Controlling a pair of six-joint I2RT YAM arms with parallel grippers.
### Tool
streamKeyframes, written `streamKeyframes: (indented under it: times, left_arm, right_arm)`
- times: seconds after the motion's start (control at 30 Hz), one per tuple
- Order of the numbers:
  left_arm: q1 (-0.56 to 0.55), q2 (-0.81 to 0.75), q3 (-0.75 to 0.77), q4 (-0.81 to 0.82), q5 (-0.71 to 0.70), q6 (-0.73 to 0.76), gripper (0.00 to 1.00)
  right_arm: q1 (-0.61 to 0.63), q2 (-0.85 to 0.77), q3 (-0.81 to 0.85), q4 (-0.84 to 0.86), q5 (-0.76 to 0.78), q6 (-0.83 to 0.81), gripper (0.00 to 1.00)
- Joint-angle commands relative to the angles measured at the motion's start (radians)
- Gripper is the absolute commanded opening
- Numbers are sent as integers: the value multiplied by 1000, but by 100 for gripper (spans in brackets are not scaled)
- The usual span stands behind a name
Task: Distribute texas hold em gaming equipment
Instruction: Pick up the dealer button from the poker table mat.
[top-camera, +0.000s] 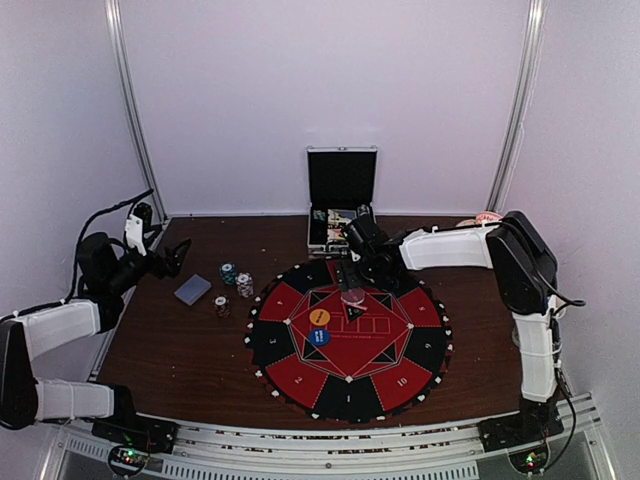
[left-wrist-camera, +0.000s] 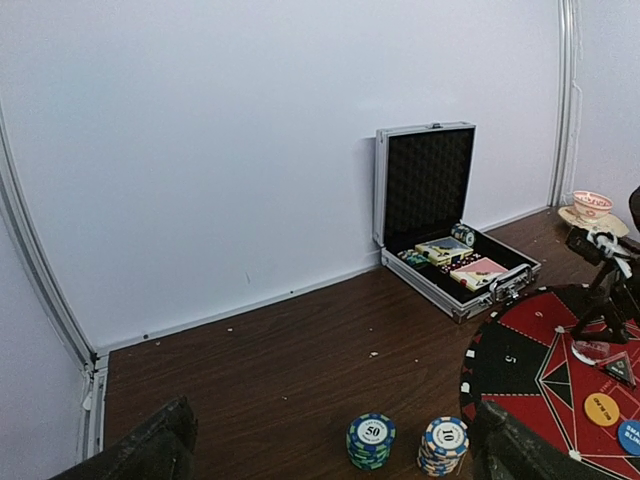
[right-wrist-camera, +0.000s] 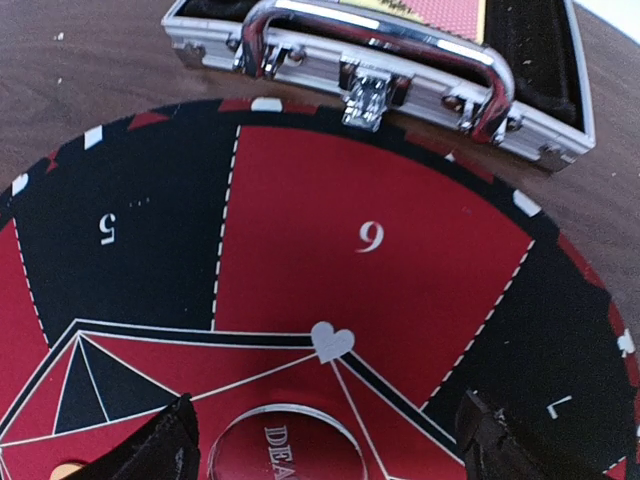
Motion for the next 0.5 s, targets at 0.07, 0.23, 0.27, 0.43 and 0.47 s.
streamKeyframes:
  times: [0.07,0.23,0.27,0.43,0.47]
  left_arm:
    - [5,25,-6,65,6,2,98]
    - [6,29,-4,66,6,2,98]
    - [6,28,-5,67,5,1,98]
    - [5,30,-7,70,5,1,98]
    - [6,30,-7,71,4,1,98]
  right_arm:
    - [7,35,14,-10,-72,8,88]
    - [10,60,21,-23,-78,6,86]
    - [13,64,24,-28,-76,5,85]
    - [24,75,35,-57,-47,-6,85]
    - [26,75,35,-60,-40,-6,85]
